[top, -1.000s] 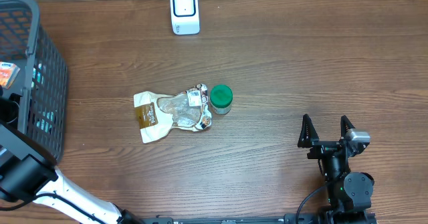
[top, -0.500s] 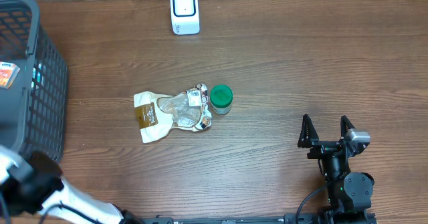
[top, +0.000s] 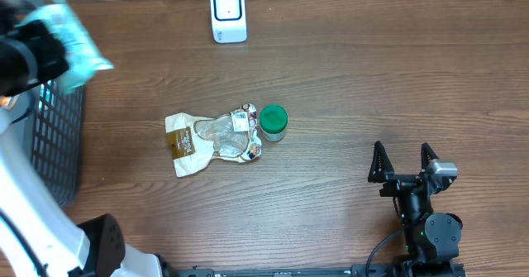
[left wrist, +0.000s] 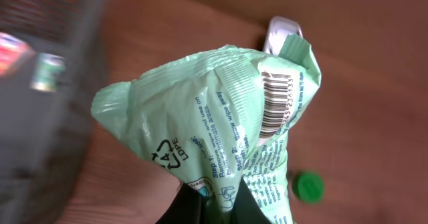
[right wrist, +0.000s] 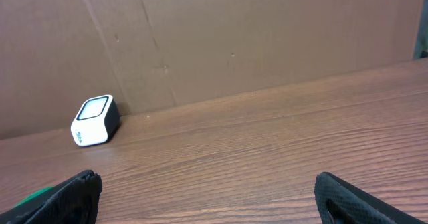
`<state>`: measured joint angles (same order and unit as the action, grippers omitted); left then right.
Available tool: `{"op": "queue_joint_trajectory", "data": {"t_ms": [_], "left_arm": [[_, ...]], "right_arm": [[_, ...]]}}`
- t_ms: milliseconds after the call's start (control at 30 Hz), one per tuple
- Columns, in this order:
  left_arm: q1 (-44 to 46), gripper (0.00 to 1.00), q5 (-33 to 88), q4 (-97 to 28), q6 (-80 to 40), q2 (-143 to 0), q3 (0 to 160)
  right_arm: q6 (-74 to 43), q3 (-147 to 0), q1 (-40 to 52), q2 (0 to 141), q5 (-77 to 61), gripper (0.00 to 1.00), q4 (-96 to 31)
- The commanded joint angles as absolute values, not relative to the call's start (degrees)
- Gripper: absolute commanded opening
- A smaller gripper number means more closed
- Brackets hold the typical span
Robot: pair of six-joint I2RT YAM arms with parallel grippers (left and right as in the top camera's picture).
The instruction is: Scan the item barcode
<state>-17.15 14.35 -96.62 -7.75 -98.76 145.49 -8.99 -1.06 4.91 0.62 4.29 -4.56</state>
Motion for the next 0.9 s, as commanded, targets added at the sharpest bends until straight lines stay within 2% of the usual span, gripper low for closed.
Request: {"op": "queue_joint_trajectory", "data": {"t_ms": [0, 133, 300, 500, 867], "left_arm": [[-10.15, 0.04, 13.80, -96.20, -4.89, -99.42, 139.20], [-4.01, 0.05, 13.76, -92.49, -4.95, -99.44, 130.10], [4.21, 0.04, 13.54, -81.10, -7.42, -99.44, 113.99], [13.32, 0.04, 13.54, -56.47, -11.88, -99.66, 88.40], [18.72, 0.04, 13.54, -48.12, -17.37, -99.66, 75.13]], "right_arm": [[-8.88, -0.47, 4.71, 0.16, 4.43, 1.00, -4.38], [-8.91, -0.47, 4.71, 0.16, 4.40, 1.00, -4.38], [-8.88, -0.47, 4.71, 0.16, 4.40, 1.00, -4.38], [-8.91, -0.47, 4.71, 0.16, 4.43, 1.00, -4.38], [-8.91, -0.47, 4.71, 0.16, 4.43, 1.00, -4.38]]}}
